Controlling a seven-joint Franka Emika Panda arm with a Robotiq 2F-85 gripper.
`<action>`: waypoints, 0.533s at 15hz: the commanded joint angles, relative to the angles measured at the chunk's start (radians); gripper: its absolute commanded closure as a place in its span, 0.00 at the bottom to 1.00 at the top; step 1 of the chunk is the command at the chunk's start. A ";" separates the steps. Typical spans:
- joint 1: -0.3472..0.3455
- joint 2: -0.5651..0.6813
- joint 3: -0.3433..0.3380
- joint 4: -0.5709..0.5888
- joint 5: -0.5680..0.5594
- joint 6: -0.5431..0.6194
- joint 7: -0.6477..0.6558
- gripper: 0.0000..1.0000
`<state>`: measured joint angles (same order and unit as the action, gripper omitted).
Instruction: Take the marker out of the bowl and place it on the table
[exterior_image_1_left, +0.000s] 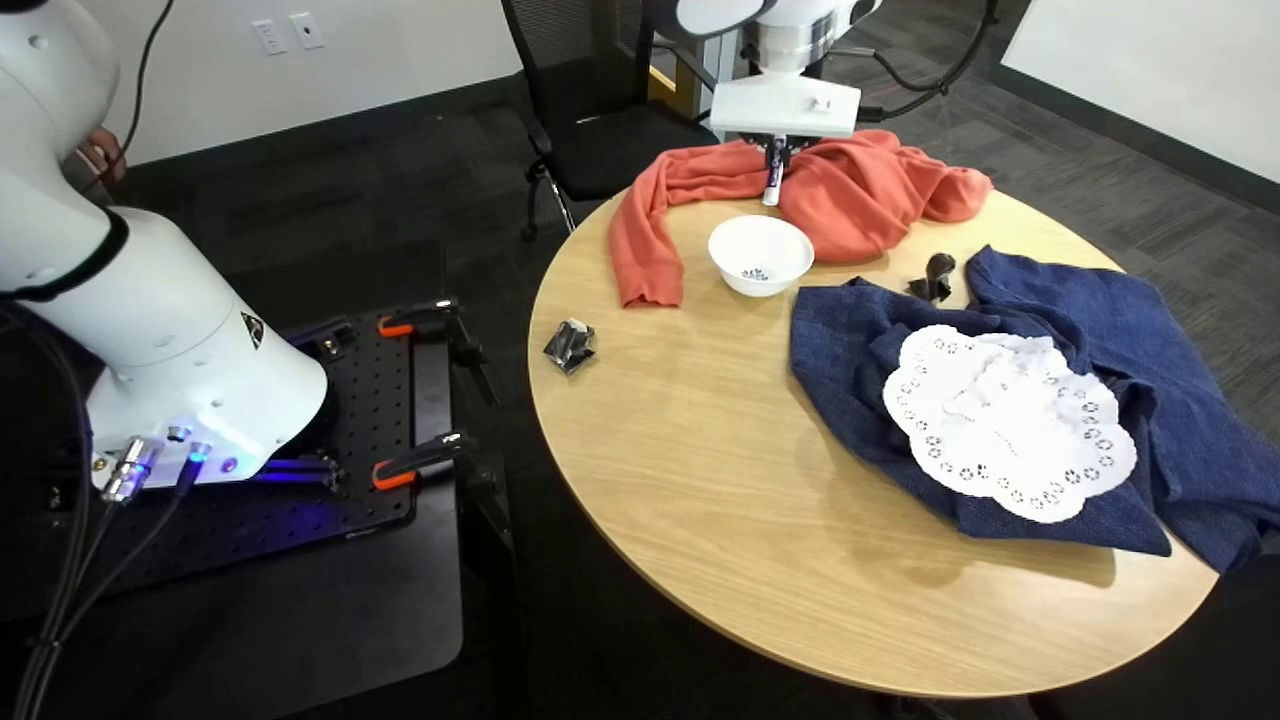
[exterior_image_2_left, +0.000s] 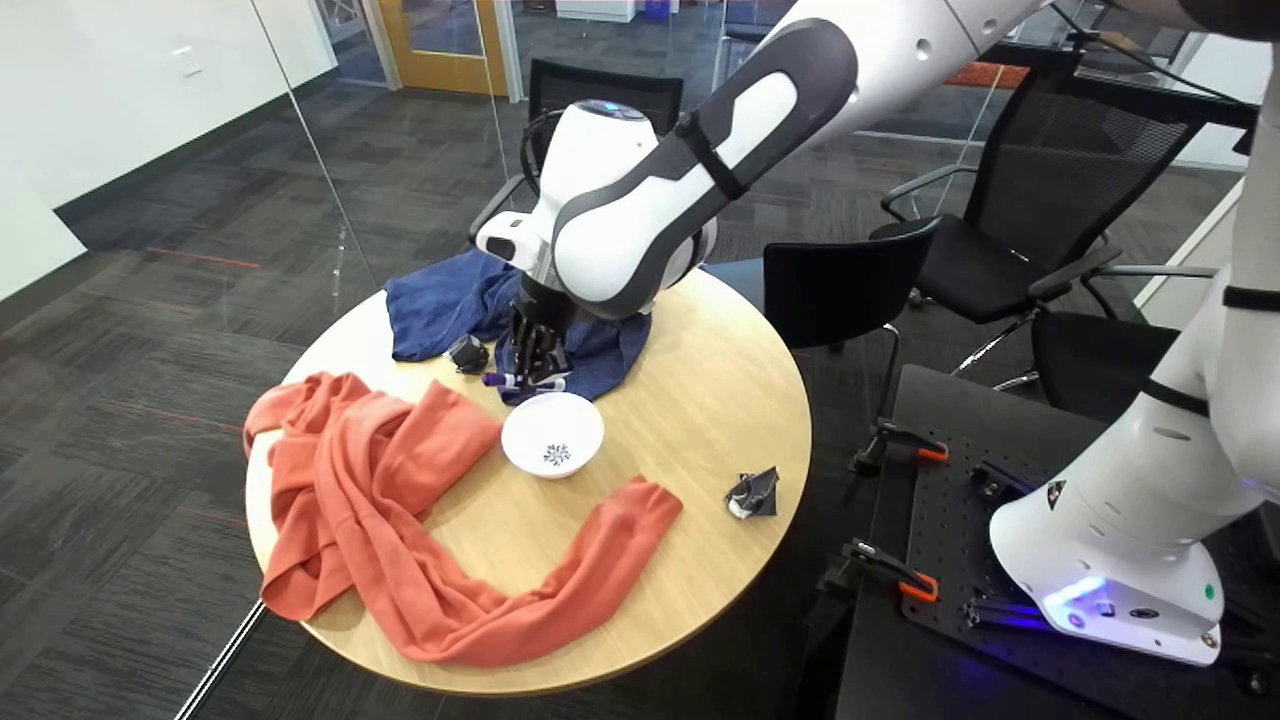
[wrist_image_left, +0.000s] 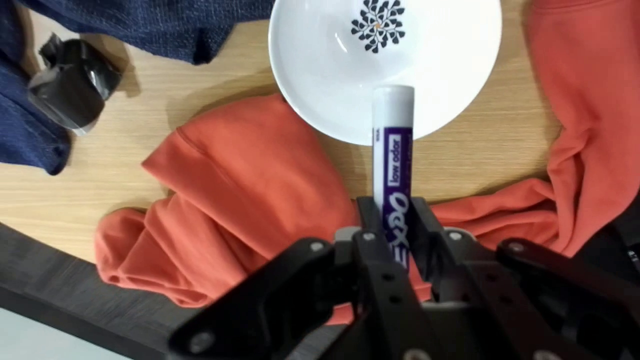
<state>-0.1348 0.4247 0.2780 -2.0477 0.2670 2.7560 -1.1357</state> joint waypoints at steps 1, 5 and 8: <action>-0.012 -0.138 -0.007 -0.167 0.030 0.075 0.085 0.95; -0.016 -0.209 -0.025 -0.281 0.059 0.117 0.164 0.95; -0.019 -0.250 -0.042 -0.363 0.085 0.148 0.223 0.95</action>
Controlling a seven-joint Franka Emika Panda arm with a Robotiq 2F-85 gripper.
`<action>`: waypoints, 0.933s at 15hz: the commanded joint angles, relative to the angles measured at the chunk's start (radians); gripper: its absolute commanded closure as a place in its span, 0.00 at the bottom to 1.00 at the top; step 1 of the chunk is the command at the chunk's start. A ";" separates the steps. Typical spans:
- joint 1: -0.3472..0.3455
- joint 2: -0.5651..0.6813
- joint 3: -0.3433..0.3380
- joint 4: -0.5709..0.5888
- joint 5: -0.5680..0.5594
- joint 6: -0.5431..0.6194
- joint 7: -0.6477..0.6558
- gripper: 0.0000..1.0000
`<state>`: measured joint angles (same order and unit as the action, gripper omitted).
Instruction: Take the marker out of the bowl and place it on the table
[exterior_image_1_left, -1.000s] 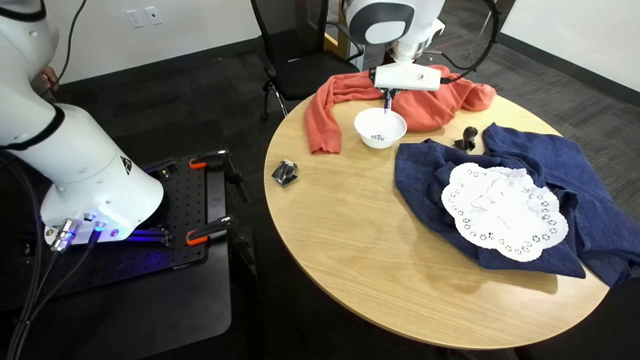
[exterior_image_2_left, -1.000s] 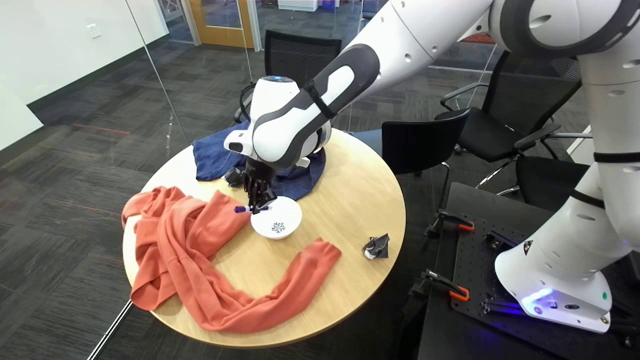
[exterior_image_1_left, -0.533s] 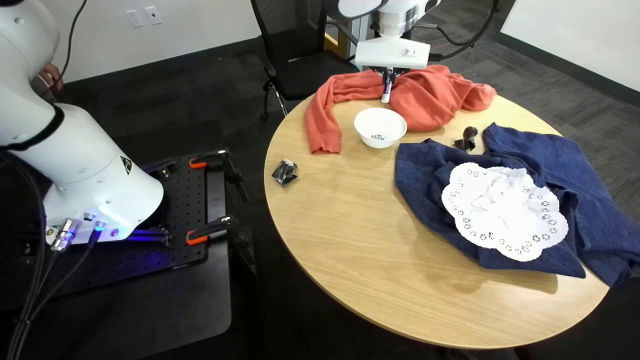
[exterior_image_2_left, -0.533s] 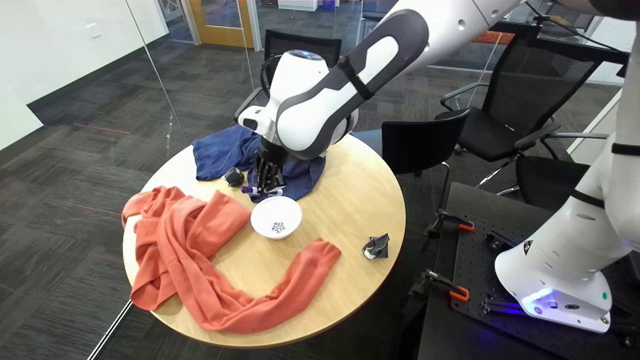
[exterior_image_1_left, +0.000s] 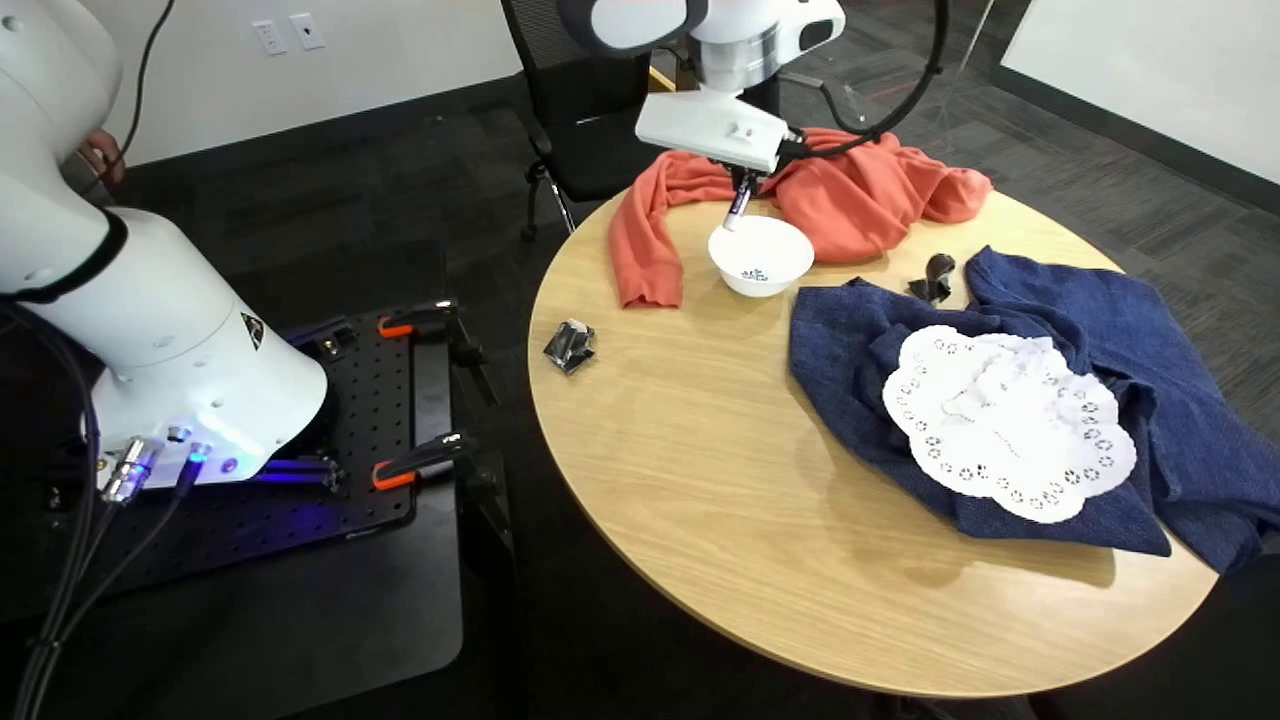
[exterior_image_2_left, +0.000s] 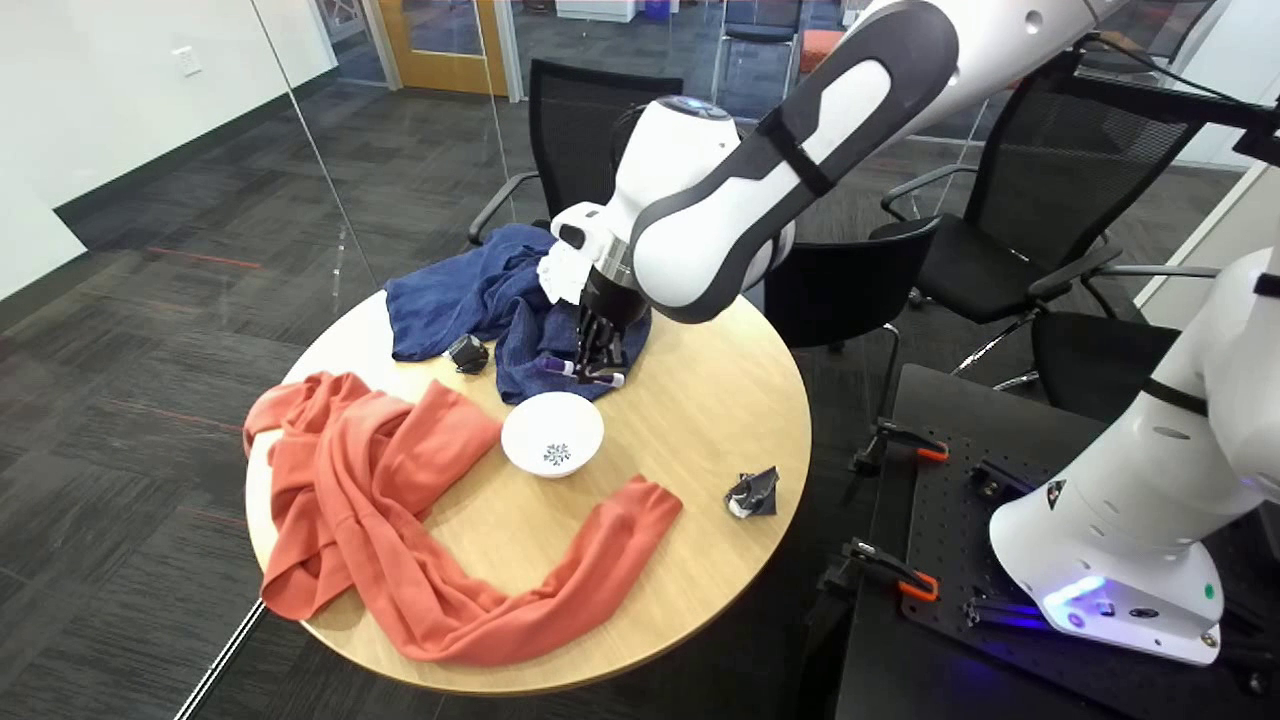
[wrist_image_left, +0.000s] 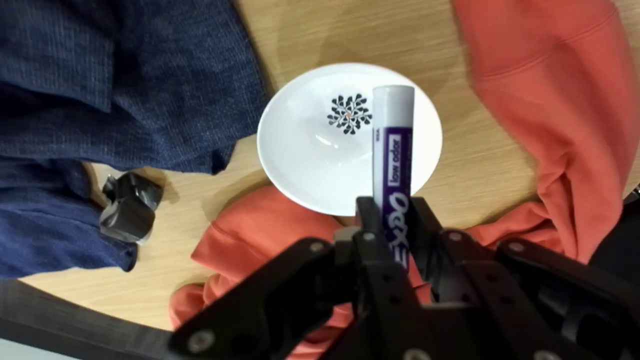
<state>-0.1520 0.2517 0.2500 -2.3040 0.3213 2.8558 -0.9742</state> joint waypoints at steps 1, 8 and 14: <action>-0.001 -0.085 -0.024 -0.129 0.036 0.055 0.085 0.95; -0.021 -0.042 -0.079 -0.183 0.046 0.045 0.224 0.95; -0.084 0.081 -0.073 -0.161 0.050 0.047 0.274 0.95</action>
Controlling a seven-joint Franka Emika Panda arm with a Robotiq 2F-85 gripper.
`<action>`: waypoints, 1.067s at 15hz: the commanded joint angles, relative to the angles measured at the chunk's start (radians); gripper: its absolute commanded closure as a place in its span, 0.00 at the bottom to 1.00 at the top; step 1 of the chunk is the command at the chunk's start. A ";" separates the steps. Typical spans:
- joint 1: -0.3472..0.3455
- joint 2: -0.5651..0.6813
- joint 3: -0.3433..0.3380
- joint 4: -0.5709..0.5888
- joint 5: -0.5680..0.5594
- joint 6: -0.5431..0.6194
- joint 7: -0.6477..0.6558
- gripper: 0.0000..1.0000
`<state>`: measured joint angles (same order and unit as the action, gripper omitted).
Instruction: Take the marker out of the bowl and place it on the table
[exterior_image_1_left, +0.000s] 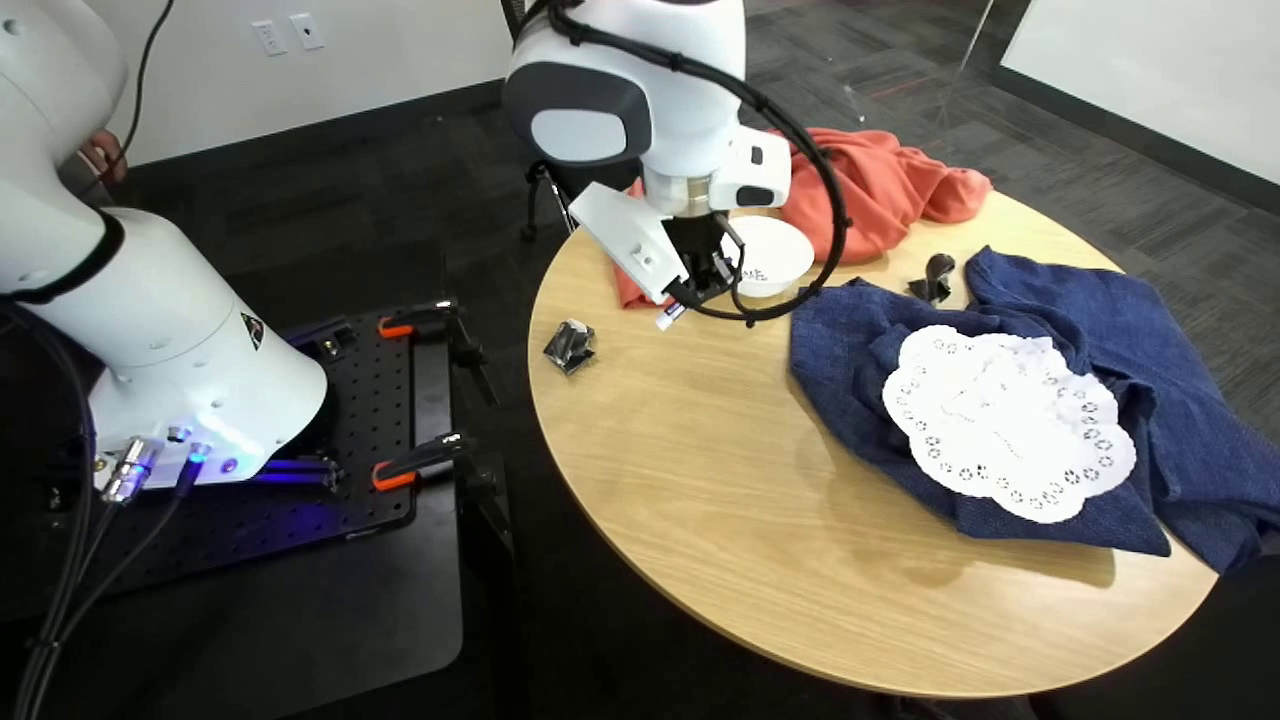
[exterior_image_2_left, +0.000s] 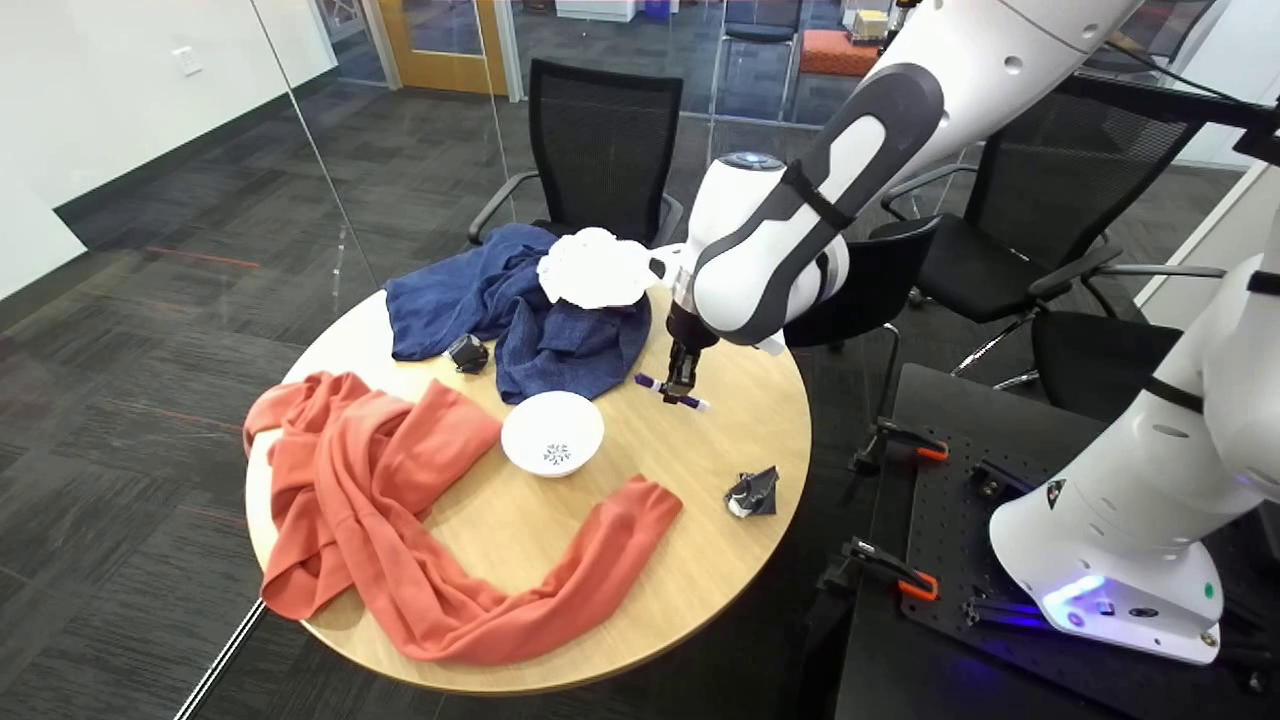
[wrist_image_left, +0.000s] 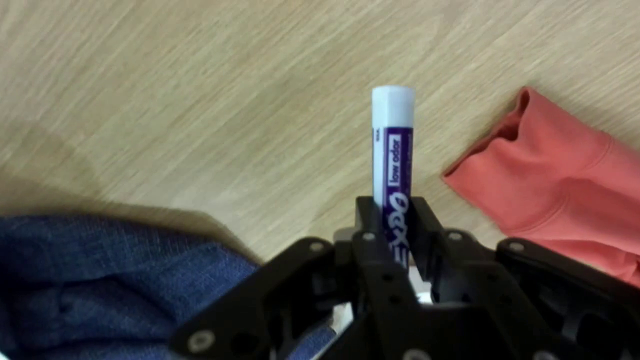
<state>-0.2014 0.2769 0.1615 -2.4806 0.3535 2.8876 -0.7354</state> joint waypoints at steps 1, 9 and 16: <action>-0.044 0.079 0.014 0.017 0.015 0.026 0.053 0.95; -0.207 0.228 0.167 0.051 0.248 0.195 0.042 0.56; -0.303 0.182 0.302 -0.005 0.293 0.370 0.049 0.11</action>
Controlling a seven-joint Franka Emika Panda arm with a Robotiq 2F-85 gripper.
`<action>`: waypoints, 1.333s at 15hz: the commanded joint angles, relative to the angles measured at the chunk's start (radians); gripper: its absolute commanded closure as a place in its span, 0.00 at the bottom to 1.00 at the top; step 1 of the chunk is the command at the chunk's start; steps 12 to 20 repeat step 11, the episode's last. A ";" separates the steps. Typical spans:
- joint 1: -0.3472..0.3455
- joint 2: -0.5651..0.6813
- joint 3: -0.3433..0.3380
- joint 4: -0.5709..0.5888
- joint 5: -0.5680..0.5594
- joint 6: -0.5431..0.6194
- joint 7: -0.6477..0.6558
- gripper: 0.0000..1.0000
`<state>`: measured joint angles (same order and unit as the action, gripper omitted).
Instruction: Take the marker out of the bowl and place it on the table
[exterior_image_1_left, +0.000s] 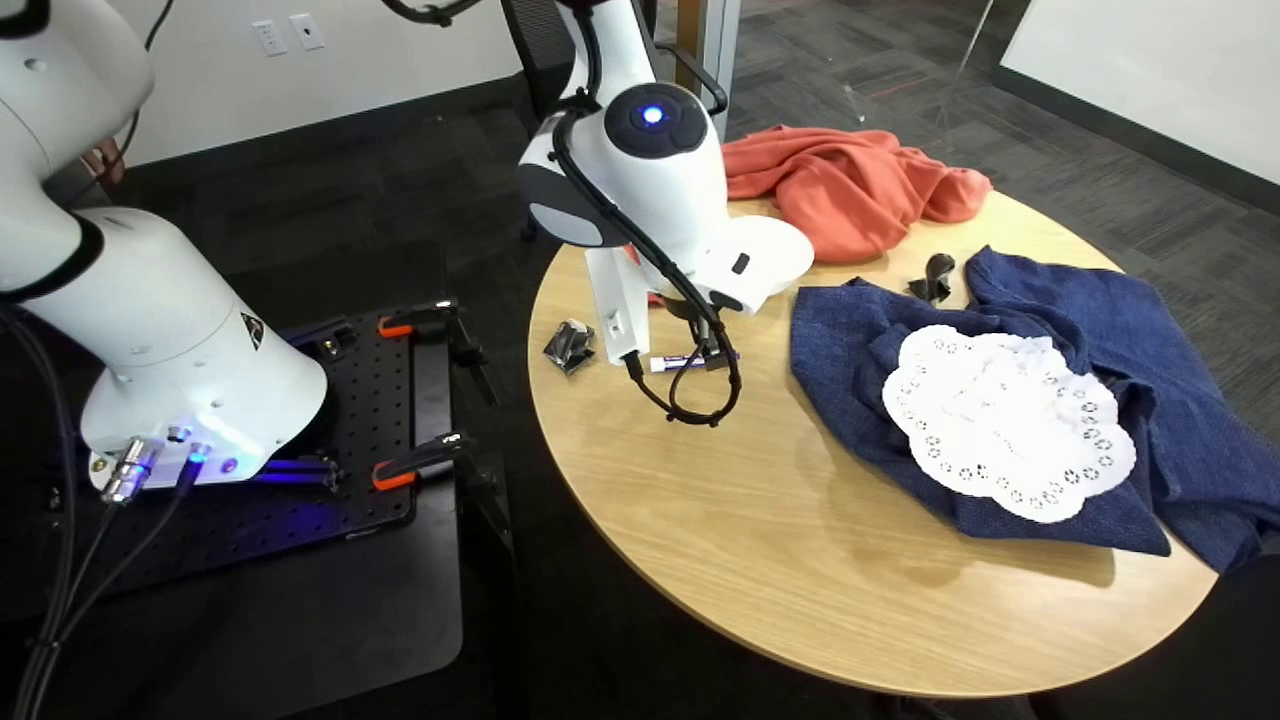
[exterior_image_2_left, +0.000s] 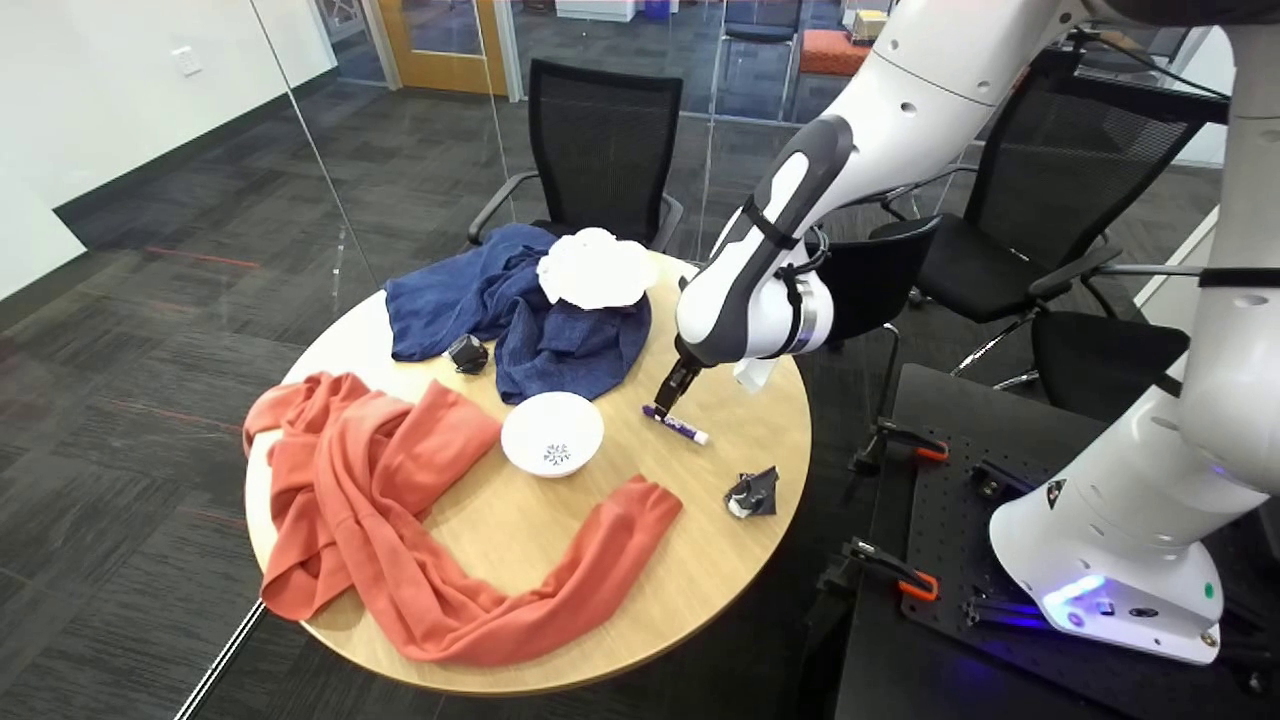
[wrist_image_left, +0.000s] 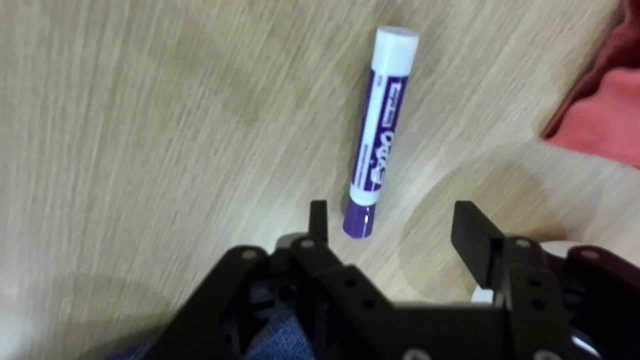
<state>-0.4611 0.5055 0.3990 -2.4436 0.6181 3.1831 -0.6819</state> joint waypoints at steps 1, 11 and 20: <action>-0.054 -0.058 0.085 -0.054 0.026 0.100 0.000 0.02; -0.054 -0.039 0.104 -0.040 0.000 0.144 0.001 0.00; -0.054 -0.039 0.104 -0.040 0.000 0.144 0.001 0.00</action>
